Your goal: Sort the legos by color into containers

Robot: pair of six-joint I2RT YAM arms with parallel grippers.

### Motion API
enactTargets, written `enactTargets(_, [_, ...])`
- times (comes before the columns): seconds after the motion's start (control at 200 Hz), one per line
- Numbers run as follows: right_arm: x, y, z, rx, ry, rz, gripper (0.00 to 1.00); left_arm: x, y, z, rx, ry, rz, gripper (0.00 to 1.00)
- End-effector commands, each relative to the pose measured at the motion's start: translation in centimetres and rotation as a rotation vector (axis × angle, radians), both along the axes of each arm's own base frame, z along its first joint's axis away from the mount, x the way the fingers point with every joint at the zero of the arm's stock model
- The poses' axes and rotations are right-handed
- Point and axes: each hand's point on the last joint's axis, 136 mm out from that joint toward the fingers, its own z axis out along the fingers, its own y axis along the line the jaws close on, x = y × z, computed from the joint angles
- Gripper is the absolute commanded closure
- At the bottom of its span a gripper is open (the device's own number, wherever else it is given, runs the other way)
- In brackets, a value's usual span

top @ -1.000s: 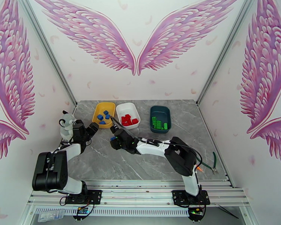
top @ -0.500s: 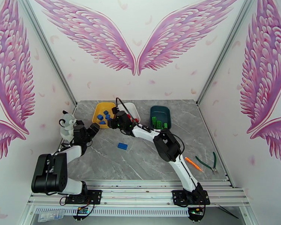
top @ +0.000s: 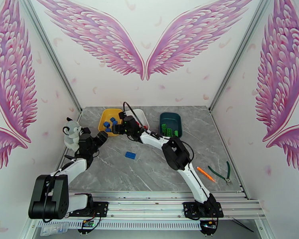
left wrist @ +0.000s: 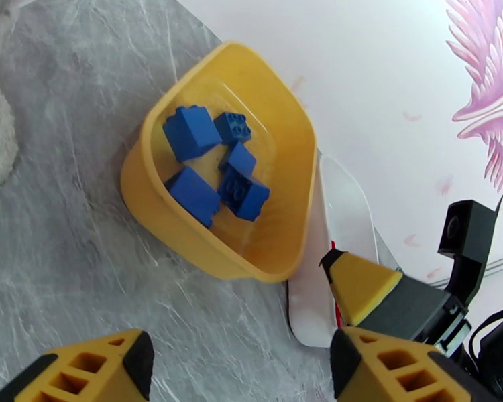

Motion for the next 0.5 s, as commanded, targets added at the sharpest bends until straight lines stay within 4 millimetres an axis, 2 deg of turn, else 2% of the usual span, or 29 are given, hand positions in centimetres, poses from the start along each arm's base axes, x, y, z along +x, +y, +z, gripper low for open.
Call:
enactTargets(0.0, [-1.4, -2.0, 6.8, 0.051, -0.143, -0.001, 0.26, -0.8, -1.3, -0.5, 0.109, 0.042, -0.03, 0.26])
enactTargets(0.155, [-3.4, -7.0, 7.1, -0.049, -0.171, -0.094, 0.22, -1.7, -4.1, -1.8, 0.222, 0.091, -0.097, 0.26])
enactTargets(0.33, [-6.1, -13.2, 5.2, -0.157, -0.143, -0.185, 0.19, -2.0, -8.5, -3.6, 0.336, 0.139, -0.245, 0.2])
enactTargets(0.495, [-9.5, -17.9, 3.2, -0.218, -0.102, -0.228, 0.18, -2.9, -13.0, -6.2, 0.457, 0.19, -0.38, 0.15])
